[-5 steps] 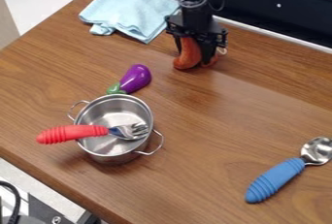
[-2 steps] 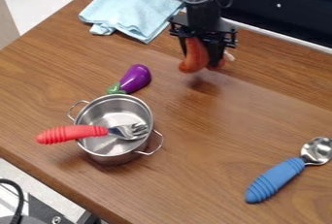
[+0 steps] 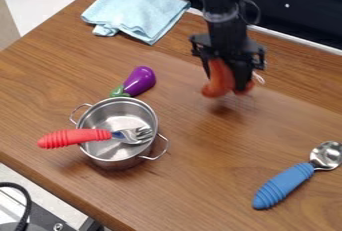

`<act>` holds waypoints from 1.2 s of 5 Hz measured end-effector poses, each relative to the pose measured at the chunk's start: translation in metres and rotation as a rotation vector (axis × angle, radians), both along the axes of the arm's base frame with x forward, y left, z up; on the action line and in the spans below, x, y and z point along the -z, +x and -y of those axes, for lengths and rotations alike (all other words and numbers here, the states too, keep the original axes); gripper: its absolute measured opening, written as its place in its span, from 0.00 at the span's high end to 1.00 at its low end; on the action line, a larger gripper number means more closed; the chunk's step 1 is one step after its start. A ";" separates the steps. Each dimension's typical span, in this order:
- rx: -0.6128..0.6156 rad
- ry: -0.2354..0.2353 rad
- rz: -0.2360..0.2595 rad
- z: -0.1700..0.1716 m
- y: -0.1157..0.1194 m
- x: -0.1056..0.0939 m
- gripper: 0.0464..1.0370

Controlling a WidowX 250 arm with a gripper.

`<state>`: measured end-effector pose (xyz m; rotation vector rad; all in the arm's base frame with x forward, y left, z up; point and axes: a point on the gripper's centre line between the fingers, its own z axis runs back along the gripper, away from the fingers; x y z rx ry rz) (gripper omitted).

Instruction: Move the object from the top to right side the table.

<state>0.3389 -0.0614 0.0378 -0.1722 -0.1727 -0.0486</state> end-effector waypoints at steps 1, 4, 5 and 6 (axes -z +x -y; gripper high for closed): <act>0.043 -0.006 -0.006 0.021 -0.012 0.009 0.45; 0.025 0.000 -0.048 0.020 -0.018 0.012 0.04; 0.010 -0.022 -0.078 0.015 -0.021 0.011 0.04; 0.002 -0.059 -0.065 0.009 -0.017 -0.015 0.04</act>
